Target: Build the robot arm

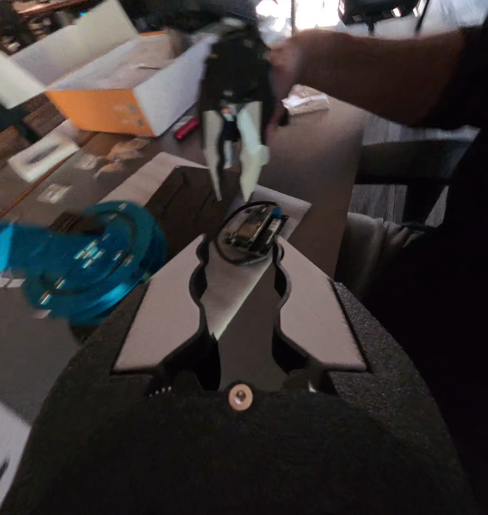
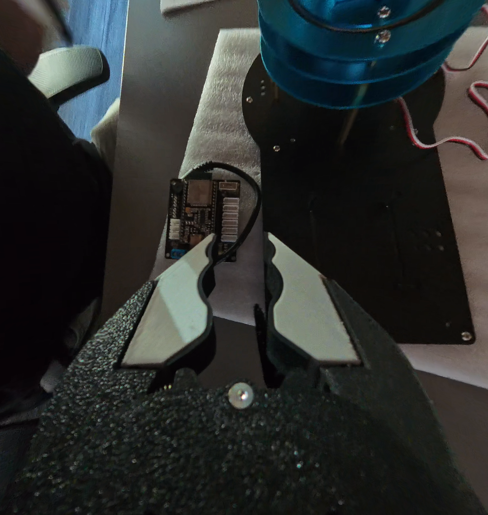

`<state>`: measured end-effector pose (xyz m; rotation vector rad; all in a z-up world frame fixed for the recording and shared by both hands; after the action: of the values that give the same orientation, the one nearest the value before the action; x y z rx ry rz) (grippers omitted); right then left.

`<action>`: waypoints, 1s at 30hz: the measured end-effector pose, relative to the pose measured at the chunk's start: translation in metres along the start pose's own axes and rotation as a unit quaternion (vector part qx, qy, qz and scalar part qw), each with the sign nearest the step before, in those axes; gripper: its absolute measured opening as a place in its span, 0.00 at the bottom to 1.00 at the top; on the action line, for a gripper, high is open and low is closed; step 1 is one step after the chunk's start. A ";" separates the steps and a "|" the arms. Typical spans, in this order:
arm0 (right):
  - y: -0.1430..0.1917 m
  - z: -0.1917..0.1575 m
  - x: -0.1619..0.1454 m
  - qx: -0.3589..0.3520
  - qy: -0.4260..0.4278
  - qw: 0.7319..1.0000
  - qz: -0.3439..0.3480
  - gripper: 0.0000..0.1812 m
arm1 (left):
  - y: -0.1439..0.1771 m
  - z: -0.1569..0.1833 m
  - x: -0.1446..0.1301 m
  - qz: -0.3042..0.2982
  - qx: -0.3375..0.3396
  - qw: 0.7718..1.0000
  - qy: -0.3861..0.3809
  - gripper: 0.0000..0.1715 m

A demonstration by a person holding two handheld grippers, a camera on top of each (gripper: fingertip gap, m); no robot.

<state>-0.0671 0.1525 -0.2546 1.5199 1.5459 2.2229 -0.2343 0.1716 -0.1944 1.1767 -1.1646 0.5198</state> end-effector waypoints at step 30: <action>-0.022 -0.003 0.005 0.160 -0.027 0.984 -0.073 0.05 | -0.091 -0.010 -0.034 -0.162 -0.136 0.977 -0.004 0.51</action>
<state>-0.0820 0.1641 -0.2678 1.4633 2.0023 1.9107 -0.1675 0.1556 -0.2642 1.1015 -0.9887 0.1019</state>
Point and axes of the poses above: each gripper's, where its closed fingertips meet, y back along the fingers, x out of its top, z = x × y across the jaws, the point moved 4 cm from there along y, back along the fingers, and after that the axes turned 14 degrees about -x, right-handed, at the moved point
